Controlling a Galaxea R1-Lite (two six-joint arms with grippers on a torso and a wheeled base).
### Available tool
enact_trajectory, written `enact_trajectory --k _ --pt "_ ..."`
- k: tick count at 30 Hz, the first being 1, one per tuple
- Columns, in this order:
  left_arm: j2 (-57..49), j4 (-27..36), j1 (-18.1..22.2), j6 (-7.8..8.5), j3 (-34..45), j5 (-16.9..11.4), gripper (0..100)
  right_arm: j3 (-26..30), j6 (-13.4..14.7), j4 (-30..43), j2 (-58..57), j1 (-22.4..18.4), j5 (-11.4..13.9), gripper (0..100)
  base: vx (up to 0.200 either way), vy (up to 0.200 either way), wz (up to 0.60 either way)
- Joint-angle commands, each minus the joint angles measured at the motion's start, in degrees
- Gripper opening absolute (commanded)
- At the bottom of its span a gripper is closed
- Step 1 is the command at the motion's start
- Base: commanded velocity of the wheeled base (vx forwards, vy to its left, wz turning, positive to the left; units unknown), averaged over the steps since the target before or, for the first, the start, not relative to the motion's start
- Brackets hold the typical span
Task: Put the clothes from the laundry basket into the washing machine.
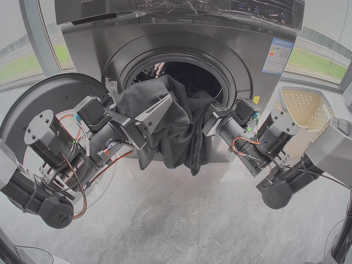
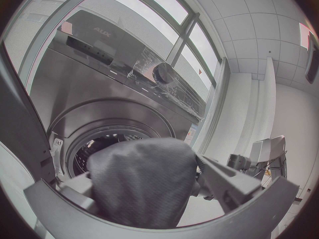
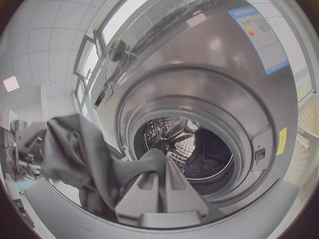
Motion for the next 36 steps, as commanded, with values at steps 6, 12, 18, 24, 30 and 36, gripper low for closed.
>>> enact_trajectory --k 6,12,18,24,30,36 --pt "3.4 0.0 1.1 0.04 0.6 0.5 100 2.9 0.1 0.0 -6.8 0.0 0.0 0 0.0 0.0 0.0" --pt "6.3 -0.1 2.4 0.21 0.8 0.5 100 3.7 0.1 0.0 -8.7 0.0 0.0 0 0.0 0.0 0.0" --pt "11.2 -0.2 3.5 0.39 2.5 0.0 100 3.6 0.0 0.1 -9.3 -0.2 0.1 0 0.0 0.0 0.0" --pt "15.7 -0.2 3.5 0.65 3.3 0.1 100 3.3 0.1 0.1 -9.3 -0.7 0.1 0 0.0 0.0 0.0" --pt "16.9 -0.3 3.3 0.3 3.6 -0.7 100 3.3 0.1 0.0 -9.2 -0.6 0.1 0 0.0 0.0 0.0" --pt "17.1 -0.4 2.5 0.65 5.3 -0.9 100 3.1 0.1 0.0 -9.2 -0.7 0.1 0 0.0 0.0 0.0"
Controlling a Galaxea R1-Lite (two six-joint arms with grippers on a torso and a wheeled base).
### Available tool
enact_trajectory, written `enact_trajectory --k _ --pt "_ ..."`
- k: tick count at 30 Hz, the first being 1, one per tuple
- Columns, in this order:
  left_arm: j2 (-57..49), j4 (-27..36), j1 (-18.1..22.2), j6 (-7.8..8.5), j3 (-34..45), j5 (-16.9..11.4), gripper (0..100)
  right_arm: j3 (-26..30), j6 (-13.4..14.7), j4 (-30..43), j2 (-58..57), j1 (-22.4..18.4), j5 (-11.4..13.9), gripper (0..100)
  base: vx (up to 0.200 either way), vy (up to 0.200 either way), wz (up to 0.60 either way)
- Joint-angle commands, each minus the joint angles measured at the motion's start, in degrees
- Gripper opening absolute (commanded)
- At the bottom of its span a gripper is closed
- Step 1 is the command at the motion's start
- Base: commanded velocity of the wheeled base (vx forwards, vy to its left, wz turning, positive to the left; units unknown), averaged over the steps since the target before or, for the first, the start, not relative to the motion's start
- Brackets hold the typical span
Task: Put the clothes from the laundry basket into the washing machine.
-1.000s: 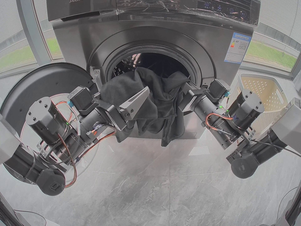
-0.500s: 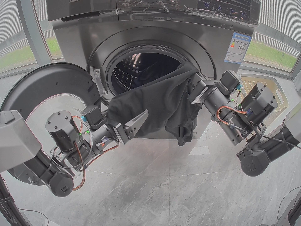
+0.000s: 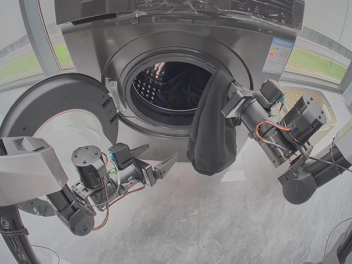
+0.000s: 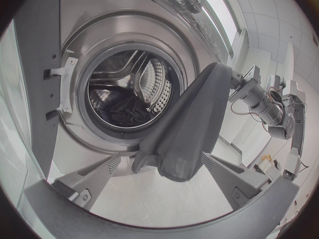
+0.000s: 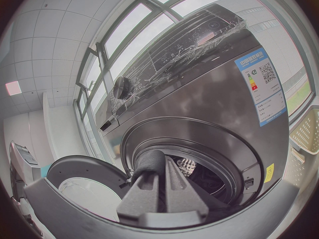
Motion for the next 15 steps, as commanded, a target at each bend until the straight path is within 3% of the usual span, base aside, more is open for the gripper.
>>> enact_trajectory --k 1,6,9,11,15 --pt "0.8 -0.2 -1.1 0.05 2.9 -0.5 100 -0.5 0.0 0.0 0.1 -0.2 -0.1 0 0.0 0.0 0.0" --pt "3.4 -0.2 -1.4 0.58 4.7 -2.1 100 -2.9 0.1 0.0 0.4 -0.9 -0.1 0 0.0 0.0 0.0" --pt "5.1 -0.2 -1.2 1.46 4.5 -2.2 100 -3.4 0.1 0.0 0.3 -0.9 -0.2 0 0.0 0.0 0.0" --pt "7.7 -0.2 -0.9 3.13 4.0 -2.1 100 -3.4 0.1 0.0 0.2 -0.8 -0.2 0 0.0 0.0 0.0" --pt "10.4 -0.3 -0.6 3.66 4.0 -1.9 100 -3.0 0.1 -0.1 -0.2 -0.6 -0.1 0 0.0 0.0 0.0"
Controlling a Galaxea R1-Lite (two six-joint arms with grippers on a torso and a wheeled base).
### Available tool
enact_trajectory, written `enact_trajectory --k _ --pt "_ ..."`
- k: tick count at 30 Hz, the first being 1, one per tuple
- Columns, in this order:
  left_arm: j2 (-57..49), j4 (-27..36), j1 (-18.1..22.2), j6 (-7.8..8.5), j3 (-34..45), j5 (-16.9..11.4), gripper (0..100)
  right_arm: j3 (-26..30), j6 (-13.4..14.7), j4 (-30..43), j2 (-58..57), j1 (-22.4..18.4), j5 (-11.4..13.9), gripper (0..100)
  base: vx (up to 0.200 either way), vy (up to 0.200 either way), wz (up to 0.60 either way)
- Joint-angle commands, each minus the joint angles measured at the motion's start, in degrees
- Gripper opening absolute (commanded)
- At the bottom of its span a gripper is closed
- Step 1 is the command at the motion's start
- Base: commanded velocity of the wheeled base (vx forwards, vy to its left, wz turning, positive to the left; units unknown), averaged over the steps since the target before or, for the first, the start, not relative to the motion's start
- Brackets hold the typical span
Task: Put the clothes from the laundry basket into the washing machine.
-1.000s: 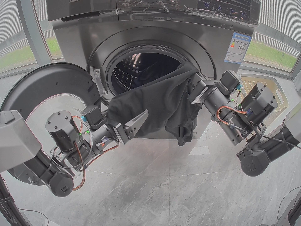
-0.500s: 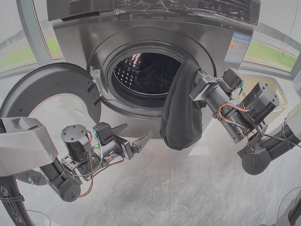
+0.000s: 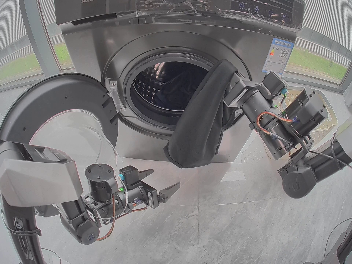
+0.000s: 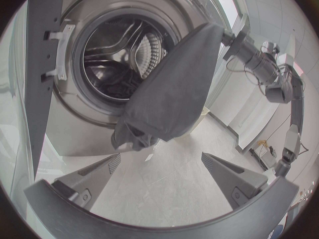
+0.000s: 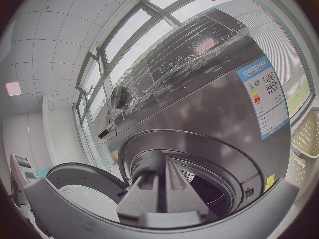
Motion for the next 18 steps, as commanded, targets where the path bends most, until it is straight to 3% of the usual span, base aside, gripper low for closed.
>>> enact_trajectory --k 1,18 --pt "4.6 -0.3 0.6 0.32 -0.3 0.1 100 0.2 0.0 -0.1 -0.4 0.3 0.1 0 0.0 0.0 0.0" --pt "12.8 -0.3 0.8 -0.12 -10.1 -0.1 100 -0.2 0.0 0.2 -1.2 1.2 0.0 0 0.0 0.0 0.0"
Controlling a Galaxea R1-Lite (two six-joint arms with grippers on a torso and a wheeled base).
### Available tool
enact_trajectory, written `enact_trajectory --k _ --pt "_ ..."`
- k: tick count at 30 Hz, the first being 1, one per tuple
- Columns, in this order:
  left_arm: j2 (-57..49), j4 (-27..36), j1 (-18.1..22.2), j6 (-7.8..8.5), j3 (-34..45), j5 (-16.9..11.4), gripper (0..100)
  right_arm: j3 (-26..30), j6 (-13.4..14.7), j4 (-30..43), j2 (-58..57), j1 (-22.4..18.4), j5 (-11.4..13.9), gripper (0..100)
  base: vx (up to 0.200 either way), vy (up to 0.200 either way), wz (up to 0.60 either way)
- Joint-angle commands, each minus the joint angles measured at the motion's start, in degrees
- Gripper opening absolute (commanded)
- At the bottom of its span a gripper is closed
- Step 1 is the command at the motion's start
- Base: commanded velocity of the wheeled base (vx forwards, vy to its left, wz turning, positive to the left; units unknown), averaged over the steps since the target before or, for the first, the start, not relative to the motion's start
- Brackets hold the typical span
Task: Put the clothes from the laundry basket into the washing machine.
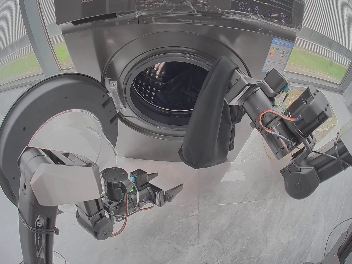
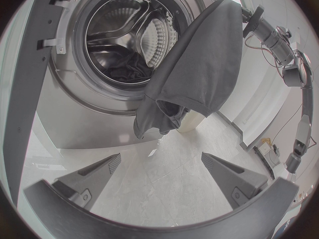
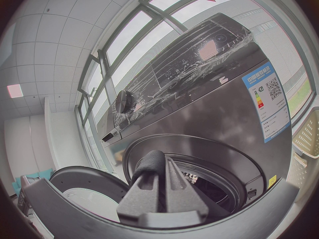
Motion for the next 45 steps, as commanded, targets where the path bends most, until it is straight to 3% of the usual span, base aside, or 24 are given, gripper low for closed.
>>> enact_trajectory --k 1,12,30,42,43,45 --pt "2.4 -0.3 -0.4 -0.37 -2.2 -0.3 100 -0.4 0.0 0.2 0.2 0.1 0.0 0 0.0 0.0 0.0" --pt "7.8 -0.4 0.1 -0.63 -12.1 0.1 100 -0.4 0.0 0.2 0.3 1.3 -0.4 0 0.0 0.0 0.0" --pt "9.2 -0.3 -1.1 -2.21 -18.2 -0.3 100 -0.6 0.1 0.2 0.5 2.4 -0.5 0 0.0 0.0 0.0" --pt "13.0 -0.3 -1.1 -2.04 -24.7 0.5 100 -0.5 0.1 0.2 0.4 3.0 -0.5 0 0.0 0.0 0.0" --pt "13.1 -0.3 -1.0 -2.04 -24.8 0.8 0 -0.5 0.1 0.2 0.4 3.0 -0.5 0 0.0 0.0 0.0" --pt "13.0 -0.3 -0.8 -2.13 -25.0 1.4 0 -0.4 0.1 0.2 0.4 2.9 -0.5 0 0.0 0.0 0.0"
